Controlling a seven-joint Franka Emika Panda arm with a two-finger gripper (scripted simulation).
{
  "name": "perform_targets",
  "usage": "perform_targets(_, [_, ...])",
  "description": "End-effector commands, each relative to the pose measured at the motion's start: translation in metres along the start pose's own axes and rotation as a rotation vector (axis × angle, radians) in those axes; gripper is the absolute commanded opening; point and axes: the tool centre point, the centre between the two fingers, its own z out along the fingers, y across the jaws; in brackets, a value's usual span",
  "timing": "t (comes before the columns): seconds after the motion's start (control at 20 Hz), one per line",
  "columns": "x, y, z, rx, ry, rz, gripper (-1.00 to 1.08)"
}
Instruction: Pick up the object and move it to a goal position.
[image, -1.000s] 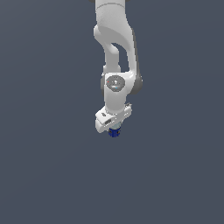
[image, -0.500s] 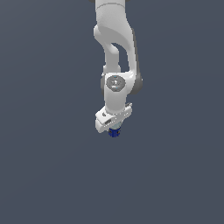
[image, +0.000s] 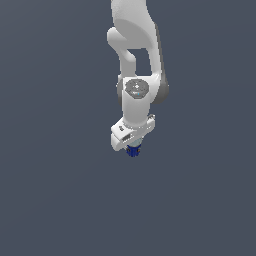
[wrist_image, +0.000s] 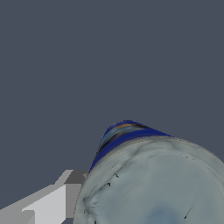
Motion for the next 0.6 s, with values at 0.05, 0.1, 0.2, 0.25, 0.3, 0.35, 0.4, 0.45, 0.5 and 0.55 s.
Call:
perform_targets(0.05, [0.013,0.000,-0.024,-0.003,0.004,-0.001,-1.00])
perform_targets(0.1, [0.016,0.000,-0.029,-0.003,0.004,-0.001,-1.00])
perform_targets(0.2, [0.021,0.000,-0.037,-0.003,0.004,-0.001,-1.00])
perform_targets(0.25, [0.023,0.000,-0.040,-0.003,0.004,-0.001,-1.00])
perform_targets(0.3, [0.024,0.000,-0.043,-0.003,0.004,-0.001,-1.00])
perform_targets(0.35, [0.026,0.000,-0.045,-0.003,0.004,-0.001,-1.00])
perform_targets(0.4, [0.027,0.000,-0.047,-0.003,0.004,-0.001,-1.00])
perform_targets(0.45, [0.028,0.000,-0.048,-0.003,0.004,-0.001,-1.00])
perform_targets(0.5, [0.028,0.000,-0.049,-0.003,0.004,-0.001,-1.00])
perform_targets(0.55, [0.028,0.000,-0.049,-0.003,0.004,-0.001,-1.00])
